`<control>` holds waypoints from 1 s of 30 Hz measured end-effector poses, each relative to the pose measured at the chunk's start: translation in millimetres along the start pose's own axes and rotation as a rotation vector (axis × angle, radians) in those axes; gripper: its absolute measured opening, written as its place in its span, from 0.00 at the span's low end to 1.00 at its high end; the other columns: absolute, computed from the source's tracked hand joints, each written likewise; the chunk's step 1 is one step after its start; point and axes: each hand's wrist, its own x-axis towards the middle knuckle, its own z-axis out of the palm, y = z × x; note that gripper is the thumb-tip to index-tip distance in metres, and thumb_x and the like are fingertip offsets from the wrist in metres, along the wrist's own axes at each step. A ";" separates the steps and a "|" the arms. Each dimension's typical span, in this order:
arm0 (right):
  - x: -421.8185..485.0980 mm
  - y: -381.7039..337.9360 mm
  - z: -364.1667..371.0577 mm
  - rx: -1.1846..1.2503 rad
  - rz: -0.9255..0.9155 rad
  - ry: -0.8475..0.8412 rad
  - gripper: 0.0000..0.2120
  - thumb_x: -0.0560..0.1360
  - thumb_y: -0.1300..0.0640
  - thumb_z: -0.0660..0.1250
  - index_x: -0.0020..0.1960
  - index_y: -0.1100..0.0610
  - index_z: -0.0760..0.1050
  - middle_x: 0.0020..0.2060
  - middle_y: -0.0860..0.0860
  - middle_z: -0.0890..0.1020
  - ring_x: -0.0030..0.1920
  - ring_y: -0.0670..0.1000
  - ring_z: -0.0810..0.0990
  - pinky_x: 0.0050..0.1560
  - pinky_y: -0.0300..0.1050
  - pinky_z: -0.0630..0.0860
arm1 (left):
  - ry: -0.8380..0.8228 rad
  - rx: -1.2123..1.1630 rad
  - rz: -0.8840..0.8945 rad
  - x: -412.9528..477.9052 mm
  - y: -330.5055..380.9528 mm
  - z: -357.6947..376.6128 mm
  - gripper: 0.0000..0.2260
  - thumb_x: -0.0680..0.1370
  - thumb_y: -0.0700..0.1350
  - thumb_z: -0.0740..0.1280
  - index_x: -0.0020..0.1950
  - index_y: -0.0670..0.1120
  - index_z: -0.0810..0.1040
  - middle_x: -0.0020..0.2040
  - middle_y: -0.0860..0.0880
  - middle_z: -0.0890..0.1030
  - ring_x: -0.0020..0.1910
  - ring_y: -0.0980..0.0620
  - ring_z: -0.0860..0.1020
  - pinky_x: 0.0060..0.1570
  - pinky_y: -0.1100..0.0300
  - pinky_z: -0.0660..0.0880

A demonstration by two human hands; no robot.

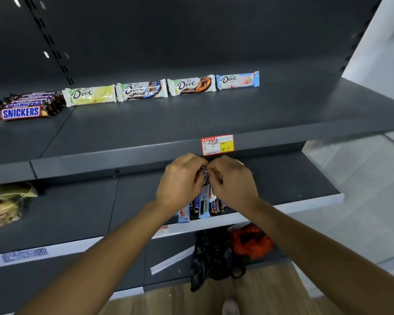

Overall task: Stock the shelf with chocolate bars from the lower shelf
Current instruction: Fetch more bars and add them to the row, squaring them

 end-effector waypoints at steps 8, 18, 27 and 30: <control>-38.0 58.4 39.7 0.019 0.162 -0.204 0.06 0.70 0.61 0.63 0.41 0.57 0.79 0.35 0.52 0.81 0.33 0.54 0.79 0.29 0.45 0.76 | -0.198 0.040 -0.059 -21.4 -21.6 65.7 0.09 0.71 0.40 0.62 0.44 0.46 0.81 0.40 0.49 0.81 0.37 0.47 0.79 0.33 0.59 0.76; -61.2 145.8 90.5 -0.020 0.708 -0.582 0.10 0.75 0.57 0.64 0.53 0.58 0.80 0.50 0.56 0.83 0.51 0.57 0.80 0.52 0.46 0.76 | -0.561 -0.024 -0.569 -43.3 -37.1 172.0 0.10 0.76 0.48 0.65 0.53 0.48 0.80 0.47 0.44 0.84 0.48 0.42 0.80 0.48 0.54 0.77; -76.6 179.8 144.9 -0.058 0.720 -0.577 0.08 0.75 0.54 0.65 0.50 0.59 0.75 0.45 0.56 0.82 0.45 0.57 0.81 0.40 0.43 0.74 | -0.741 0.393 -0.642 -41.5 -31.5 234.1 0.25 0.78 0.63 0.56 0.58 0.42 0.73 0.50 0.43 0.79 0.47 0.46 0.78 0.37 0.58 0.68; -81.9 183.1 154.5 -0.052 0.713 -0.589 0.11 0.74 0.54 0.67 0.53 0.59 0.72 0.49 0.56 0.80 0.49 0.57 0.80 0.44 0.47 0.77 | -0.772 0.460 -0.654 -39.3 -28.7 243.9 0.21 0.78 0.60 0.60 0.56 0.42 0.73 0.49 0.44 0.80 0.46 0.47 0.79 0.34 0.58 0.68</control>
